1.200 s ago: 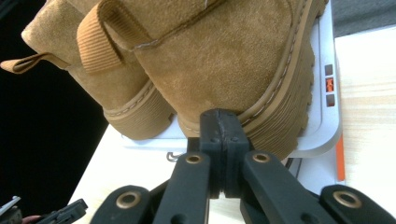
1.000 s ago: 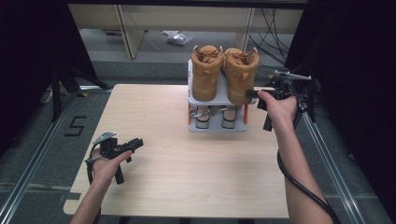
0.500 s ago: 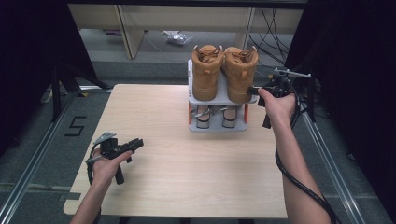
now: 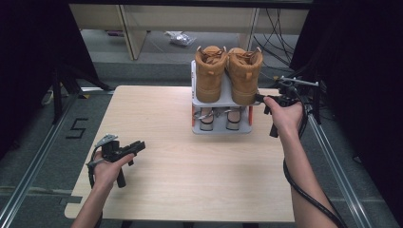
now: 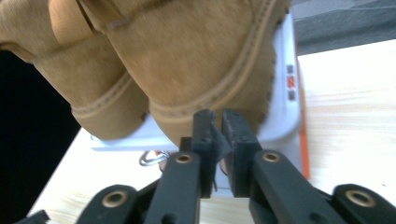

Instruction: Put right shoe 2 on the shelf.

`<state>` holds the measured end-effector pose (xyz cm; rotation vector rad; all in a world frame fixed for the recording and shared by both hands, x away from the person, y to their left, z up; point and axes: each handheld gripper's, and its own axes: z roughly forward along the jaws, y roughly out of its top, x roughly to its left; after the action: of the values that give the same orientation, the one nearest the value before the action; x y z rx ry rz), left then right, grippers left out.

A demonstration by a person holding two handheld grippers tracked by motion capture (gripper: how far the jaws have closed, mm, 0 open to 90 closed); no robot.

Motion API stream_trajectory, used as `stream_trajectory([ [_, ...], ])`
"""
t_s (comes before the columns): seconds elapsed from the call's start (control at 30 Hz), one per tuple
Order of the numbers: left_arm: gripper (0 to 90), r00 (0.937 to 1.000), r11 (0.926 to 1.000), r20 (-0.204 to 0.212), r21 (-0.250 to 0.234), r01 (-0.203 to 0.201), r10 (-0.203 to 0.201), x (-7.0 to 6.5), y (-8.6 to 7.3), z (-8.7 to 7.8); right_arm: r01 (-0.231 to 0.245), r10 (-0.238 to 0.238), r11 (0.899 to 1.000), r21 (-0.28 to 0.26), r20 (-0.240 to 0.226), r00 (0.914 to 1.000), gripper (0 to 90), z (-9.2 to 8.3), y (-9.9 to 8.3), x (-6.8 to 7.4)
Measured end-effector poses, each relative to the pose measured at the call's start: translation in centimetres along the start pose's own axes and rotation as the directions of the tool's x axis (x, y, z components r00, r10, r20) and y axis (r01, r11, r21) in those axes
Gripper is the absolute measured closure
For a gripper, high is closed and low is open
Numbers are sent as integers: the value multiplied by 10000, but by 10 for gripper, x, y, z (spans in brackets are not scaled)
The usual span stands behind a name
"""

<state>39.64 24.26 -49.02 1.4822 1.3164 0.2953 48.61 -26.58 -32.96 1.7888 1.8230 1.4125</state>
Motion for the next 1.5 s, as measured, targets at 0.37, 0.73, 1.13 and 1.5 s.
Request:
stream_trajectory([
  [0.37,646,9989,9996,-429,-199,-215,206,2,0,-2,902,-907,9959,109,609,9940,625,-16,-42,-29],
  [0.73,605,9981,9994,-575,-273,-226,210,5,-2,-2,858,-865,9962,114,969,9915,529,-26,-87,-68],
  [1.13,577,9971,9994,-739,-262,-223,203,7,-3,-3,392,-373,9992,-89,1539,9874,492,-26,-136,-95],
  [1.5,560,9967,9996,-783,-161,-225,212,8,-5,-2,359,-305,9989,-287,1698,9850,478,-21,-173,-107],
])
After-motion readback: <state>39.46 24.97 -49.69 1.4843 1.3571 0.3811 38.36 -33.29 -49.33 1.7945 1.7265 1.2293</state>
